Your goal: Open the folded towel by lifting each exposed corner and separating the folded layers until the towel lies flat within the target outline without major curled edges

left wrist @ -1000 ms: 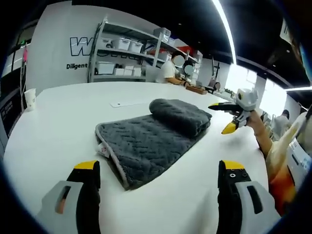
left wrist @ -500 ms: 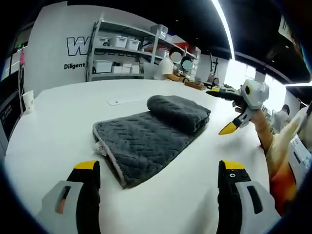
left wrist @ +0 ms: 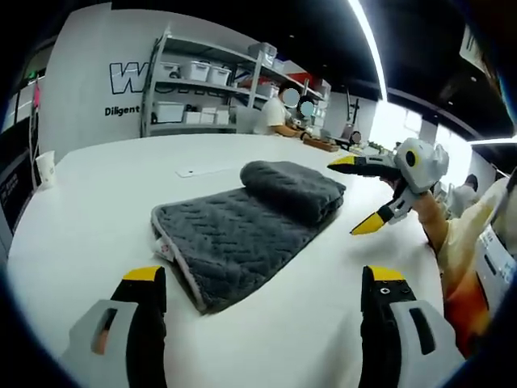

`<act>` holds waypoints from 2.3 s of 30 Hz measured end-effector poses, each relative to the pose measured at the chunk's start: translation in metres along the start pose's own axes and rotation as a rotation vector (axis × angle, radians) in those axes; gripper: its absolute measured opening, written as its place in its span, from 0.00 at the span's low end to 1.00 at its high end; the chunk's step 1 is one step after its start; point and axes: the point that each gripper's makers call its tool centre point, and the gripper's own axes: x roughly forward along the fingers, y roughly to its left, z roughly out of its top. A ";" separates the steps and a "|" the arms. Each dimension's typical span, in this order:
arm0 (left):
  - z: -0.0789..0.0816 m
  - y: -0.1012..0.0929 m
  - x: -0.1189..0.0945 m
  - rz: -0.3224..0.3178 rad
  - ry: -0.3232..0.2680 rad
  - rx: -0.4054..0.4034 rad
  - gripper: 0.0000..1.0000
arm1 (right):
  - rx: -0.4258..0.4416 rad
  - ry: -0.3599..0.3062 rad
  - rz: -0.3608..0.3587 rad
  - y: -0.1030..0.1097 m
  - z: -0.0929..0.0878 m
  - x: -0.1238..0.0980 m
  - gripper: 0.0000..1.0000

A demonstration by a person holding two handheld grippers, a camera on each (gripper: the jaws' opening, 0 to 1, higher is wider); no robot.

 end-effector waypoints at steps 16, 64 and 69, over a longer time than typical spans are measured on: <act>-0.002 0.000 -0.001 0.000 0.008 -0.003 0.98 | -0.116 -0.008 -0.056 -0.002 0.007 0.014 0.43; -0.007 -0.004 0.000 -0.008 0.041 0.022 0.97 | 0.123 -0.137 -0.274 -0.064 0.009 -0.013 0.00; -0.007 -0.005 0.001 -0.011 0.046 0.028 0.97 | 0.169 -0.170 -0.367 -0.089 0.009 -0.037 0.00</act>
